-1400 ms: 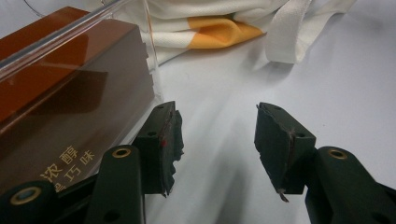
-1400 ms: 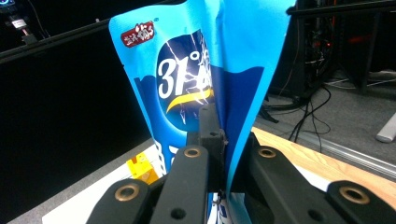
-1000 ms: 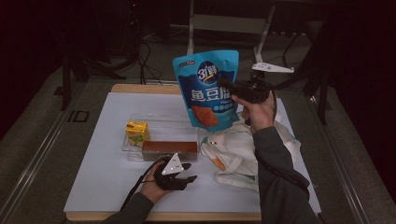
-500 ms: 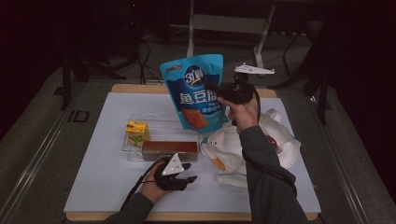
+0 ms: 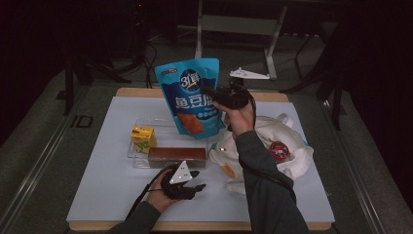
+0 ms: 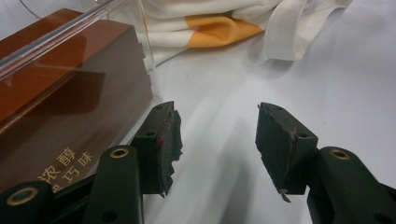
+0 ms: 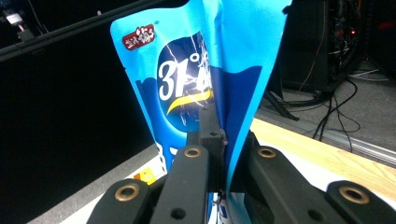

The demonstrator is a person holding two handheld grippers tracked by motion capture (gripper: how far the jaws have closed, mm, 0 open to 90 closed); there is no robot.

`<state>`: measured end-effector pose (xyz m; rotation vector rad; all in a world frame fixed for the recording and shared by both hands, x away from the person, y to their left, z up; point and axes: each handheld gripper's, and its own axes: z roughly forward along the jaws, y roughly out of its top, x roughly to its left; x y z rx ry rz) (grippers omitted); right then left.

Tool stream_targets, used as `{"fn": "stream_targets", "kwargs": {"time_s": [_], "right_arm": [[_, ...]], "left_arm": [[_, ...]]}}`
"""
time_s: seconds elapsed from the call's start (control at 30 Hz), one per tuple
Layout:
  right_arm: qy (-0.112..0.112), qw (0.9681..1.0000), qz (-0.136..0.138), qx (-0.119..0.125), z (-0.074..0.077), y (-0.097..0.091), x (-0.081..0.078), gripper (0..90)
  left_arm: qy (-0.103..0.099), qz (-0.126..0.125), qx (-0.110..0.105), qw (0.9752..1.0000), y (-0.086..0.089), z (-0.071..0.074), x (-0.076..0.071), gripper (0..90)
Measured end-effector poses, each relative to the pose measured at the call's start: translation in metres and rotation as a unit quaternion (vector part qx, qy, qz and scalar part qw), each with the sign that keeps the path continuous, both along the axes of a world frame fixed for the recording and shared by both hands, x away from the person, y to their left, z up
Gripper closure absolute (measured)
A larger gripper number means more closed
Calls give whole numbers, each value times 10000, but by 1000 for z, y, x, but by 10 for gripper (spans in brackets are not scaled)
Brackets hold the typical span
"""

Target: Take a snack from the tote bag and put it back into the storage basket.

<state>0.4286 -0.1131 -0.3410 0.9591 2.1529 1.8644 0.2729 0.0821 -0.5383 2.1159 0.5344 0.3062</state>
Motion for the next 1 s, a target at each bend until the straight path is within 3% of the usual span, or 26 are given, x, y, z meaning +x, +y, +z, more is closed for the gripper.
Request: {"fn": "stream_targets", "kwargs": {"time_s": [0.57, 1.0], "right_arm": [[91, 9998, 71, -161, -12, 34, 14, 889], [258, 9997, -52, -12, -34, 61, 23, 889]], "left_arm": [[9, -17, 6, 10000, 1, 0, 0, 477], [-27, -9, -31, 10000, 1, 0, -1, 477]]}}
